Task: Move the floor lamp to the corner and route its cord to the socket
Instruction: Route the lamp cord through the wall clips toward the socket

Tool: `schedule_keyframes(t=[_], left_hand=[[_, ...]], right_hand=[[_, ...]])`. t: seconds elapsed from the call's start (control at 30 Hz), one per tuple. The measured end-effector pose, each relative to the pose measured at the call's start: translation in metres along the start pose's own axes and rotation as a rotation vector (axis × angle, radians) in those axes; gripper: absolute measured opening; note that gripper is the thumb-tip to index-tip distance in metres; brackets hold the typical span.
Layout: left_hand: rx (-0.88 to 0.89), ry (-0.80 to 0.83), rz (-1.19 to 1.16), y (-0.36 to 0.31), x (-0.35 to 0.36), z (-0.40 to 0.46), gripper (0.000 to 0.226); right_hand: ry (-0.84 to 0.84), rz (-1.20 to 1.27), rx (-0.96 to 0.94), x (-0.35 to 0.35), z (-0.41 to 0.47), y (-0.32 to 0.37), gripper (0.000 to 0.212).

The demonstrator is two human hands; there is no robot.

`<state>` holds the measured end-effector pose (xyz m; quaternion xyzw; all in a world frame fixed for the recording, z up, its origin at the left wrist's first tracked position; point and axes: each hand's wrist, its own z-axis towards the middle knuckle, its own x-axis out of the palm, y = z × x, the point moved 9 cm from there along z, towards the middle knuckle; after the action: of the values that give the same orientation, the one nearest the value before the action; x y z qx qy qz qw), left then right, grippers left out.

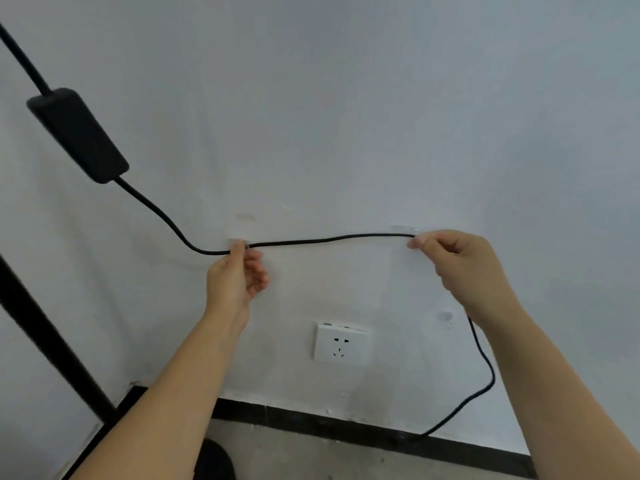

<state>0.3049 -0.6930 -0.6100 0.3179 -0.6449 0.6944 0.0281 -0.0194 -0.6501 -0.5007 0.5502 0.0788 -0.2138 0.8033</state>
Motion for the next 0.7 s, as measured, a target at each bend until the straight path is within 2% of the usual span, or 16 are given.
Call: schedule_keyframes(t=[0.1, 0.2, 0.37, 0.47, 0.7], left_hand=[[0.001, -0.062, -0.058, 0.003, 0.001, -0.004, 0.039], [0.030, -0.107, -0.061, 0.002, 0.002, -0.006, 0.040], [0.040, -0.133, -0.049, 0.002, 0.000, -0.004, 0.040], [0.038, -0.137, -0.061, 0.003, 0.001, -0.003, 0.040], [0.027, -0.123, -0.078, 0.004, 0.003, -0.004, 0.037]], right_hand=[[-0.148, -0.097, -0.065, -0.006, -0.001, 0.005, 0.020], [-0.167, -0.145, -0.029, -0.014, 0.004, 0.000, 0.023], [0.016, 0.116, 0.166, -0.005, 0.006, -0.021, 0.026], [0.079, 0.137, 0.220, 0.002, 0.005, -0.027, 0.028], [0.369, 0.300, 0.346, 0.008, -0.006, -0.060, 0.030]])
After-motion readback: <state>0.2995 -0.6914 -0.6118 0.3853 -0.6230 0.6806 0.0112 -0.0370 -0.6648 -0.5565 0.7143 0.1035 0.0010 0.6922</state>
